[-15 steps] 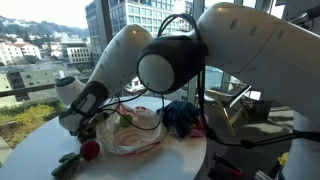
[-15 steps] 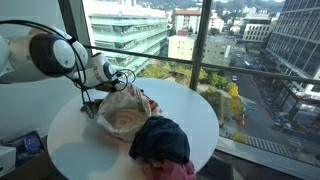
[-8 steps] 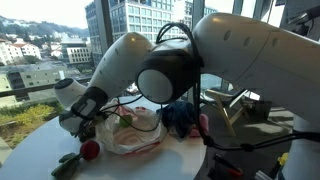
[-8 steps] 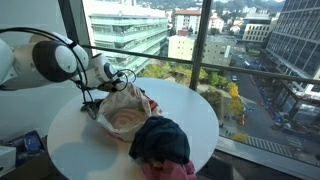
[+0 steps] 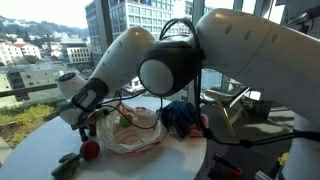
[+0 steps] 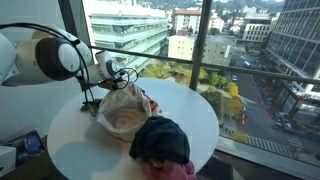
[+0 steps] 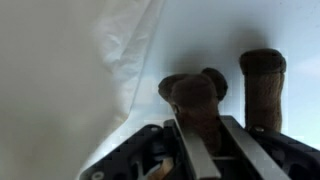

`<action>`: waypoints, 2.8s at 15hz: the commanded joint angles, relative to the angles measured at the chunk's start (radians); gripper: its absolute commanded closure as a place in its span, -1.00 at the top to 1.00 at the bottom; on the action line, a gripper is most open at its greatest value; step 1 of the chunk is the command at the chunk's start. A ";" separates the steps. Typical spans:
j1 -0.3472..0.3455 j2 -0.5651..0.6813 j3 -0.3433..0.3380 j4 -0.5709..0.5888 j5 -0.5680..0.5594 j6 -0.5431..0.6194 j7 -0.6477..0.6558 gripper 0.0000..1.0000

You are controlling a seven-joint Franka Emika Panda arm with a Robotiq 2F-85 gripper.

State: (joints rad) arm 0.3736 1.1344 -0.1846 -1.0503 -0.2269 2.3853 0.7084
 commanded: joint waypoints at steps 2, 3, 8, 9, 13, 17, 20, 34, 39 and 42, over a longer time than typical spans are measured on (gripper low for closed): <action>-0.014 -0.184 0.013 -0.148 0.003 0.073 -0.027 -0.74; -0.018 -0.223 0.014 -0.177 0.003 0.098 -0.032 -0.74; -0.091 -0.459 0.101 -0.371 0.067 0.172 -0.181 -0.74; -0.113 -0.509 0.126 -0.411 0.095 0.134 -0.220 -0.74; -0.176 -0.719 0.188 -0.593 0.204 -0.041 -0.331 -0.74; -0.171 -0.914 0.180 -0.770 0.181 -0.268 -0.299 -0.74; -0.176 -1.071 0.193 -0.921 0.162 -0.316 -0.266 -0.74; -0.281 -1.052 0.222 -1.079 0.169 -0.473 -0.441 -0.72; -0.291 -0.837 0.169 -1.001 -0.039 -0.167 -0.263 -0.71; -0.257 -0.731 0.102 -0.944 -0.139 -0.016 -0.109 -0.73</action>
State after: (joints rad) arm 0.0827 0.3079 -0.0288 -2.0786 -0.2828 2.2737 0.4685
